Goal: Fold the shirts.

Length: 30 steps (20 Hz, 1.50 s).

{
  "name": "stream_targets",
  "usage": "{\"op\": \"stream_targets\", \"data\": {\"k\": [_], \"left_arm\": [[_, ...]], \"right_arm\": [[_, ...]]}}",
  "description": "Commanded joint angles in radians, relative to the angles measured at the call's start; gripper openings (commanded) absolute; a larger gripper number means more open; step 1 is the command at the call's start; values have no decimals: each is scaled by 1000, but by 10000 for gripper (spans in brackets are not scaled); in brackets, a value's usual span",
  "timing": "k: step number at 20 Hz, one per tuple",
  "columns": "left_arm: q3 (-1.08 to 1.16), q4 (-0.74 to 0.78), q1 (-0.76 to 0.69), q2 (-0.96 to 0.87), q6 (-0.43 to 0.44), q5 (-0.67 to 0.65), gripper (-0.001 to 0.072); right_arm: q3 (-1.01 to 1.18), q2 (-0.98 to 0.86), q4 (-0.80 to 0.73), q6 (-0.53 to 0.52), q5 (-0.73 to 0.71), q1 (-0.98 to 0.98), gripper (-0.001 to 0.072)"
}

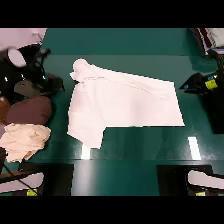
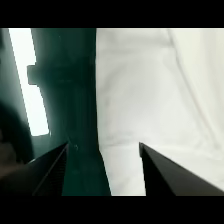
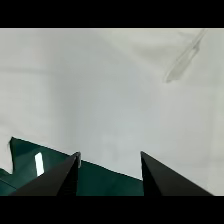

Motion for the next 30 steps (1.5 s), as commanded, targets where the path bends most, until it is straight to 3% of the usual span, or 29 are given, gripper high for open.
{"op": "stream_targets", "data": {"k": [1,6,13,14,16,17,22,23,24,27,29,30], "left_arm": [[-265,-37,7,69,10,93,529],[-410,-163,7,67,19,237,529],[-465,-262,-10,64,23,335,527],[-465,-261,-33,65,39,335,496],[-465,-260,-80,65,48,357,235],[-463,-261,-87,65,47,365,29],[-367,-212,-84,126,44,301,21],[-352,-212,-84,145,45,304,20],[-337,-213,-84,161,44,306,21],[-323,-216,-84,169,45,313,21],[-323,-218,-84,169,44,314,21],[-323,-217,-84,169,44,314,21]], "right_arm": [[-167,101,54,-24,-44,-36,438],[-232,157,53,-24,-49,-27,437],[-232,202,53,-24,-69,-28,438],[-232,204,53,-24,-68,-28,437],[-232,203,42,-24,-48,-31,438],[-232,203,42,-24,-32,-41,438],[-331,232,-172,23,3,-200,441],[-392,245,-201,23,-10,-244,495],[-458,253,-198,24,-27,-287,597],[-642,256,-138,25,-104,-381,587],[-723,256,-98,24,-195,-383,472],[-748,256,-68,21,-240,-375,467]]}}
